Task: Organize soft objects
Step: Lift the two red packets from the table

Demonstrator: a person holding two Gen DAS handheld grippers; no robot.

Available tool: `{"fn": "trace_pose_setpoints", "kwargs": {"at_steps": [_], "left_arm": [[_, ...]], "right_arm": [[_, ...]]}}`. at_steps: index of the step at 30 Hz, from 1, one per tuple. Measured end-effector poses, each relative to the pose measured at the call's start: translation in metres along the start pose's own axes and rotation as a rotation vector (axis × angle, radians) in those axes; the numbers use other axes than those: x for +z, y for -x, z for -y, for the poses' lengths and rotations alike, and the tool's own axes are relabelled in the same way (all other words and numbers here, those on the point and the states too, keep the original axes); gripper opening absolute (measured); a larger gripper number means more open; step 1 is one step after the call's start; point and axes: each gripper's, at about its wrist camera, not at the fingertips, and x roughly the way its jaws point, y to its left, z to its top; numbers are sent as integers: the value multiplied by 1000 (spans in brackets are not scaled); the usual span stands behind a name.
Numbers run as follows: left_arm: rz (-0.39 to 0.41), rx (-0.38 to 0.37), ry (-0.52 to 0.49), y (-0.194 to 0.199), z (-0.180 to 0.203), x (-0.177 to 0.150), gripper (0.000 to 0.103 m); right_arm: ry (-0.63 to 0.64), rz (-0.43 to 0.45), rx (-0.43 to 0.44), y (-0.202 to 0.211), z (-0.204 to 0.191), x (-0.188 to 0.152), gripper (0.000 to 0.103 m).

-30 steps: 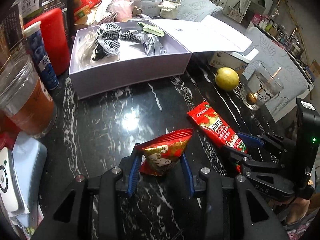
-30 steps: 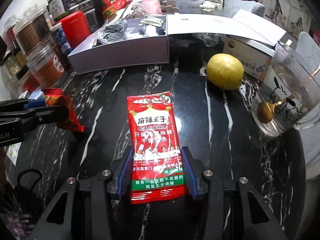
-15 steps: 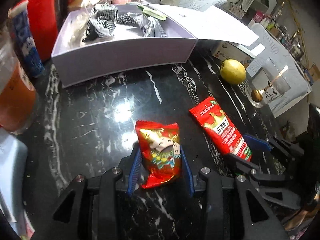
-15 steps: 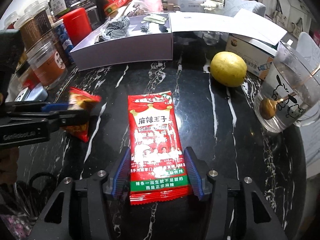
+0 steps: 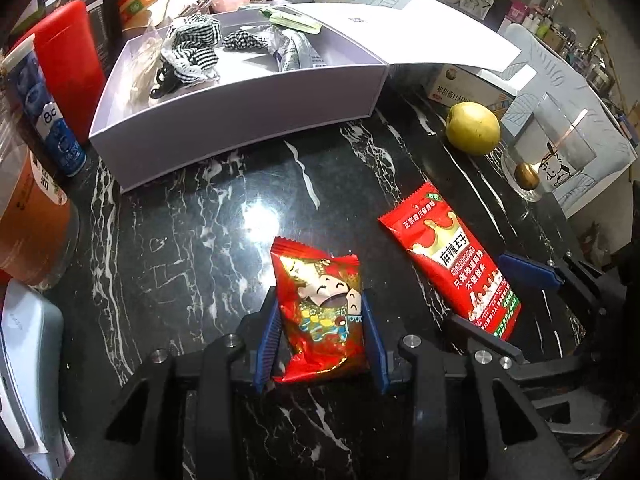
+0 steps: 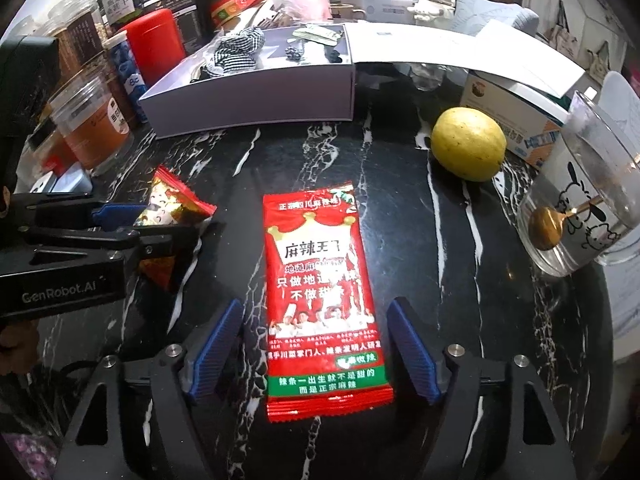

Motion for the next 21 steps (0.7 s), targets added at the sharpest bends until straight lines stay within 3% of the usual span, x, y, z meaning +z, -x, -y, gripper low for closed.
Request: {"fn": "trace_pose_setpoints", "kwargs": {"at_steps": [2, 4, 7, 21], "left_arm": [[1, -1, 0, 0, 0, -1, 38], [1, 0, 2, 1, 0, -2, 38], [0, 0, 3, 2, 0, -3, 38], [53, 28, -33, 3, 7, -13, 38]], "right_arm": [[21, 8, -12, -1, -2, -1, 75], [50, 26, -48, -1, -5, -2, 60], [48, 31, -46, 0, -4, -1, 48], [7, 53, -17, 4, 1, -2, 44]]}}
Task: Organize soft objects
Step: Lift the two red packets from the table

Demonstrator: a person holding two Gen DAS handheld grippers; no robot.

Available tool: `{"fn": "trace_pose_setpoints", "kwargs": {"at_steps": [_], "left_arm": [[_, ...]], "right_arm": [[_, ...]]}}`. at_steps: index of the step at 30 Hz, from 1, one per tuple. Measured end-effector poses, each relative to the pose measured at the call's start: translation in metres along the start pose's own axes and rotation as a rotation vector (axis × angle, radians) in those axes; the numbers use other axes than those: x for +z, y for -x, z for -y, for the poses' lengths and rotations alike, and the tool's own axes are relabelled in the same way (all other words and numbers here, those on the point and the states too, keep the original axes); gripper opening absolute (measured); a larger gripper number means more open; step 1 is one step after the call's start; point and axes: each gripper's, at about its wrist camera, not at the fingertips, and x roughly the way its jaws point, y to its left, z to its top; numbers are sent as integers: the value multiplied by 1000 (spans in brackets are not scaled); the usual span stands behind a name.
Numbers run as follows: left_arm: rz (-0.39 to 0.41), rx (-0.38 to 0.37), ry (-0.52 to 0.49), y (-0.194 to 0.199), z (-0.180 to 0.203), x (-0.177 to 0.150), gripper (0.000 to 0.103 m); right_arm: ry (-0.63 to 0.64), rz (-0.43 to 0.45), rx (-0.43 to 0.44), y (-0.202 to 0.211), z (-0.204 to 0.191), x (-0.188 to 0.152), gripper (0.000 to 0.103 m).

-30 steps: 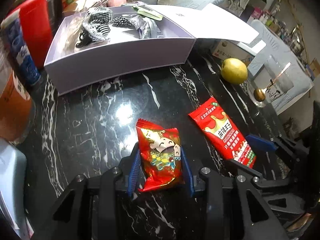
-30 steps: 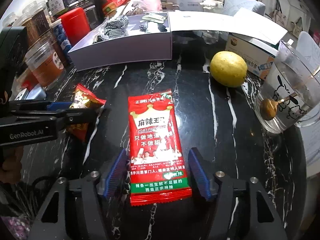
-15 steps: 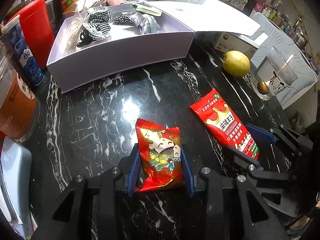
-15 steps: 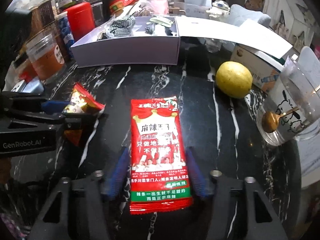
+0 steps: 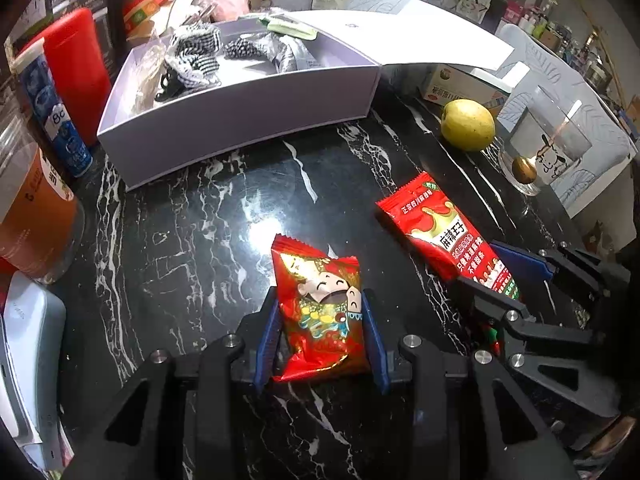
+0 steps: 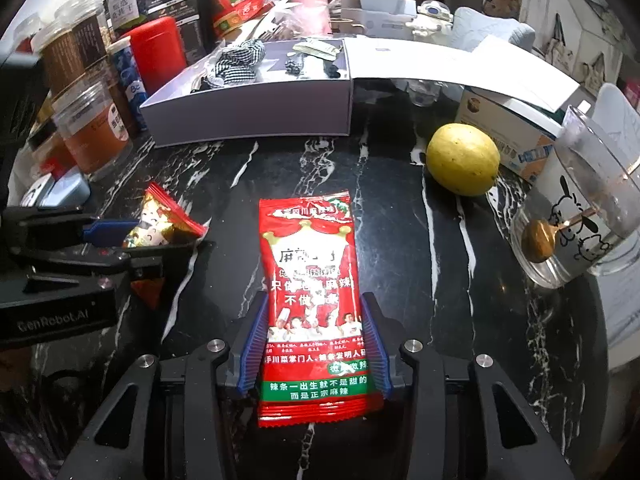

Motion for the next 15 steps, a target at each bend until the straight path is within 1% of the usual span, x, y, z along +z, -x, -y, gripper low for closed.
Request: {"fn": "trace_pose_setpoints", "kwargs": {"at_steps": [1, 4, 15], "left_arm": [[6, 4, -8, 0, 1, -1, 36], [17, -7, -5, 2, 2, -4, 33], [85, -36, -5, 26, 5, -5, 33]], "right_arm": [[-5, 1, 5, 1, 1, 0, 44], [-20, 1, 23, 2, 2, -1, 44], [-46, 40, 37, 19, 6, -2, 44]]}}
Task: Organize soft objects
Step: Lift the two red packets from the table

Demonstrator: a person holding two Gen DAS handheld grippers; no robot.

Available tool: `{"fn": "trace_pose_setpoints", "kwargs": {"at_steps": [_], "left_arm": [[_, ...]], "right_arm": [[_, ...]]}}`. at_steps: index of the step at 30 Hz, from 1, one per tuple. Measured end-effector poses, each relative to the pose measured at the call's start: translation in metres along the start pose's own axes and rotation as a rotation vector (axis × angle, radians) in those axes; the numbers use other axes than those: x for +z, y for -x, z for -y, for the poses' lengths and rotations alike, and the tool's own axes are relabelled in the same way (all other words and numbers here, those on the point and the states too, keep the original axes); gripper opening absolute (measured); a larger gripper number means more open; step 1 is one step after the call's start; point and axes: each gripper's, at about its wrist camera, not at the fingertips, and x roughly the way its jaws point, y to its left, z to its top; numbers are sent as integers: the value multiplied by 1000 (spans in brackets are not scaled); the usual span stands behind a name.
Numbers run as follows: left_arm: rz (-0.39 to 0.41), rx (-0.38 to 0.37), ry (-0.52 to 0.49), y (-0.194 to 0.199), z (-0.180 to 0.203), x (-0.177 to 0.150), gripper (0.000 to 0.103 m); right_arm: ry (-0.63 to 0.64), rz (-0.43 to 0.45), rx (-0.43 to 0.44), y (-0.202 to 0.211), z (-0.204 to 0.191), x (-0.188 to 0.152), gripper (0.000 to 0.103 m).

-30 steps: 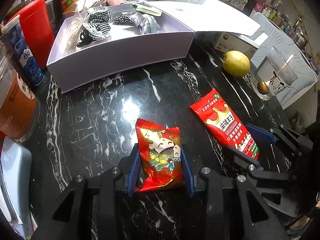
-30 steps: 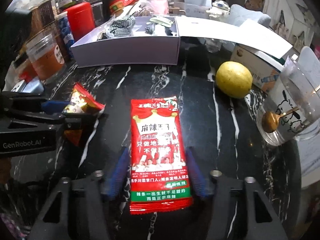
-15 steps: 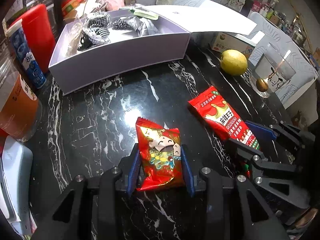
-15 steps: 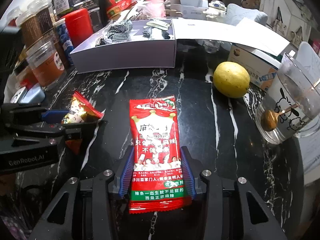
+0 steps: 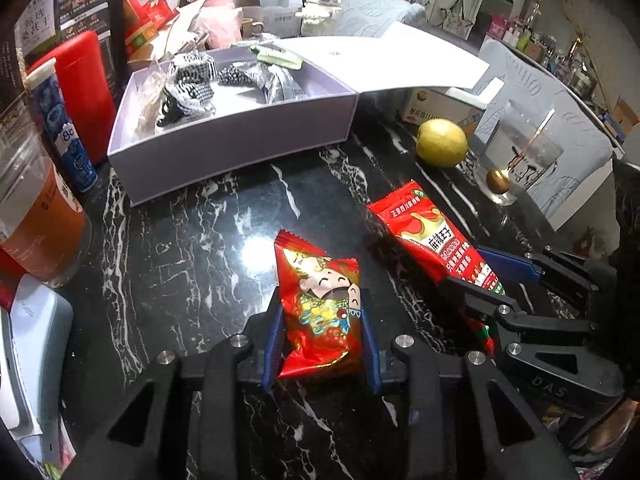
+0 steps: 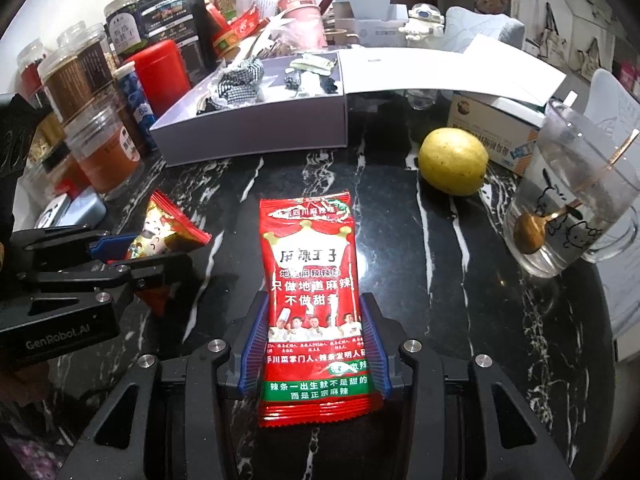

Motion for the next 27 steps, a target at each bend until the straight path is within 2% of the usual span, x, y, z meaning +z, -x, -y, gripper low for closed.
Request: {"fn": "trace_pose_setpoints", "kwargs": {"at_steps": [6, 13, 27], "left_arm": [[46, 4, 1, 16, 0, 5, 33], [139, 16, -3, 46, 1, 15, 33], [322, 32, 0, 97, -5, 53, 33]], "right_arm": [[7, 49, 1, 20, -4, 4, 44], [12, 110, 10, 42, -7, 15, 44], [69, 270, 11, 83, -17, 60, 44]]}}
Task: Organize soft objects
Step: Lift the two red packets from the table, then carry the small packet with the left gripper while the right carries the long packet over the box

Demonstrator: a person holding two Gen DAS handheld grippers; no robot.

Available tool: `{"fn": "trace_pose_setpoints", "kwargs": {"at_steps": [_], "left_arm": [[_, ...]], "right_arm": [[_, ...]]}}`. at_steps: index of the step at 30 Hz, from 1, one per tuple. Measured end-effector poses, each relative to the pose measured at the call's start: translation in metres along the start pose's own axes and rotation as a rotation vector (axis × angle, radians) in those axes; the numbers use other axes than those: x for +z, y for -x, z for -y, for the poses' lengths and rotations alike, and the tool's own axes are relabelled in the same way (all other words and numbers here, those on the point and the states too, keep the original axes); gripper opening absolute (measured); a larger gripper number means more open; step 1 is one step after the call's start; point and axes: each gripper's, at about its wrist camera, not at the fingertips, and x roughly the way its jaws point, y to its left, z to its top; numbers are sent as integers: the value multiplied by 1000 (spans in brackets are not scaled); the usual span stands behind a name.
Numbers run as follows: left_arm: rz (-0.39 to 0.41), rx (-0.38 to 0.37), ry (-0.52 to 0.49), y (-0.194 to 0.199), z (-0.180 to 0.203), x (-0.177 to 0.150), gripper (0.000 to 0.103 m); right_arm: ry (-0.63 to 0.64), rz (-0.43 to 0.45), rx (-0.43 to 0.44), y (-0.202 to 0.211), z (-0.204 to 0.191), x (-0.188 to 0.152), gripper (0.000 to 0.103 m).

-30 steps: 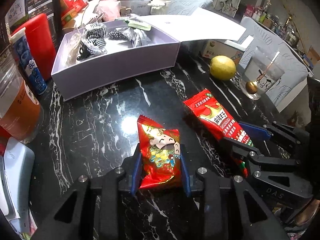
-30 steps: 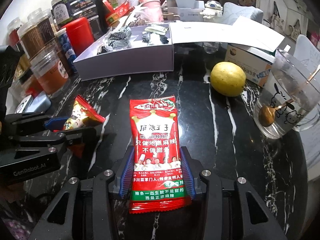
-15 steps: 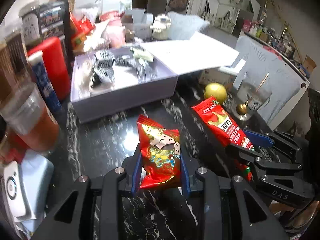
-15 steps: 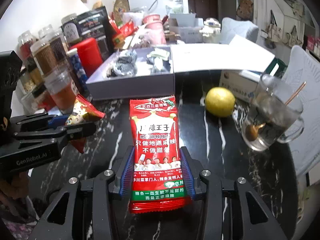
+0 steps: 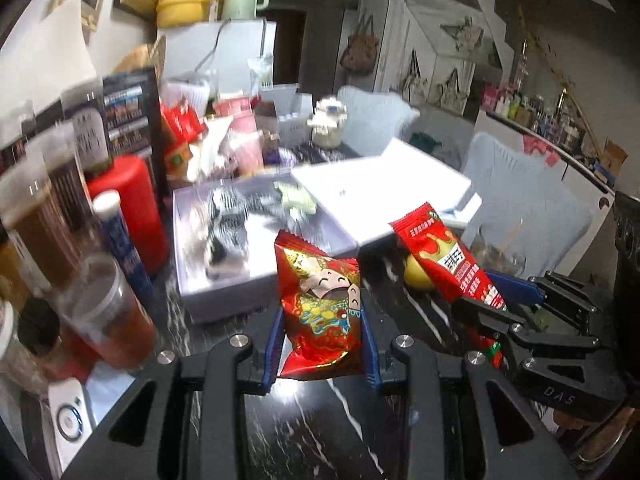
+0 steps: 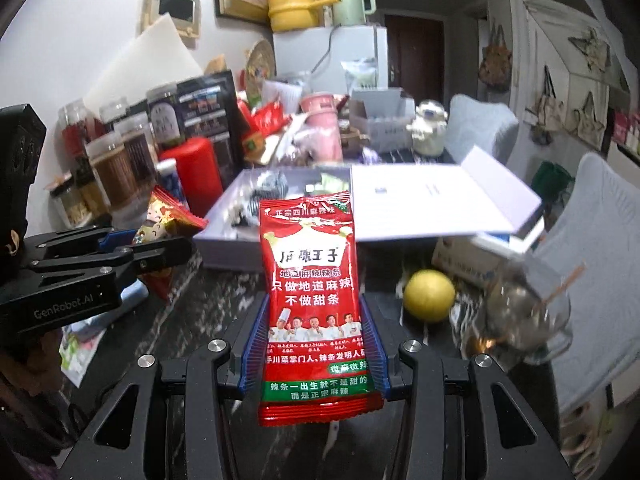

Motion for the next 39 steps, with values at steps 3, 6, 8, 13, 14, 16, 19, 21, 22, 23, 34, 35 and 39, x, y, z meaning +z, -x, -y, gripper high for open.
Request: {"fn": "trace_pose_setpoints", "kwargs": {"at_steps": [3, 6, 8, 13, 14, 16, 19, 21, 22, 23, 34, 35, 39], "left_arm": [[42, 3, -1, 4, -3, 15, 33], [79, 3, 3, 6, -7, 32, 33], [99, 3, 4, 6, -9, 39, 33], [140, 9, 26, -1, -22, 61, 33], [147, 12, 34, -4, -26, 66, 33], [158, 22, 41, -8, -32, 73, 33], [169, 39, 53, -17, -40, 84, 33], [177, 52, 61, -25, -47, 91, 33], [179, 56, 63, -28, -49, 94, 33], [180, 60, 66, -31, -52, 97, 33], [119, 106, 94, -92, -81, 112, 33], [107, 109, 95, -98, -83, 112, 33], [51, 114, 94, -120, -89, 107, 33]], "right_arm": [[12, 24, 8, 0, 0, 14, 44], [22, 55, 16, 0, 0, 31, 44], [28, 75, 22, -2, 1, 42, 44], [46, 109, 24, -12, 3, 69, 44], [51, 114, 27, -15, 3, 75, 44], [54, 118, 36, -22, 4, 84, 44], [61, 122, 46, -35, 4, 97, 44], [64, 120, 51, -47, 5, 105, 44], [63, 118, 55, -53, 5, 109, 44], [61, 115, 59, -59, 6, 113, 44], [44, 93, 78, -118, 11, 140, 44], [41, 86, 79, -124, 12, 141, 44], [37, 61, 78, -143, 14, 144, 44]]}}
